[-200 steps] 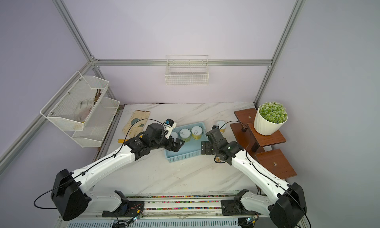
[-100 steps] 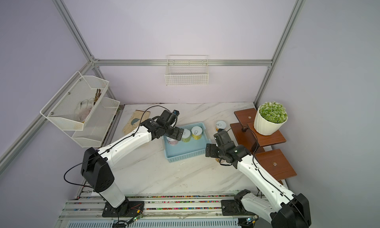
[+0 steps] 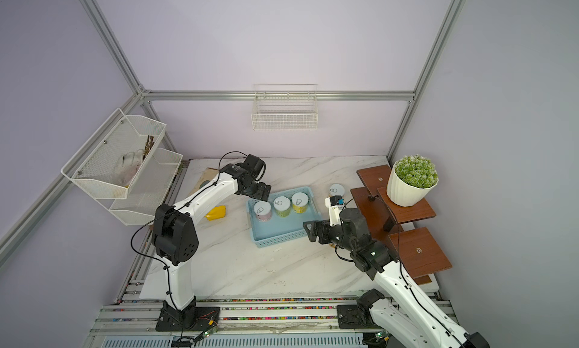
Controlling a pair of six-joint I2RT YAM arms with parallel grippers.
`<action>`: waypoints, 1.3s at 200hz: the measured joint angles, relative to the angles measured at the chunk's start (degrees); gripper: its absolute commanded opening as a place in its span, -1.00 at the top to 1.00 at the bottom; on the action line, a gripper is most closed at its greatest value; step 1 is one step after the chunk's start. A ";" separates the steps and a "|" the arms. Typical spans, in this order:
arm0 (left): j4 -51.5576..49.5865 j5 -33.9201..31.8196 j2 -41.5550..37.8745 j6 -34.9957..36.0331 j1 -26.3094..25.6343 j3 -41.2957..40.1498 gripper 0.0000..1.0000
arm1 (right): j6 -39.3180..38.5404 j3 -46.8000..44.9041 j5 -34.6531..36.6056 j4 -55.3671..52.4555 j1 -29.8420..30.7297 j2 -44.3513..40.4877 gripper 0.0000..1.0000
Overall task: Put the canned food in the basket
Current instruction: Pick up the canned food from the center of the board.
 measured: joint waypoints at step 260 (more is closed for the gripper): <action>-11.30 2.99 19.78 -2.12 3.61 23.91 -1.00 | 2.49 -5.66 -6.45 14.19 0.00 -7.39 -0.99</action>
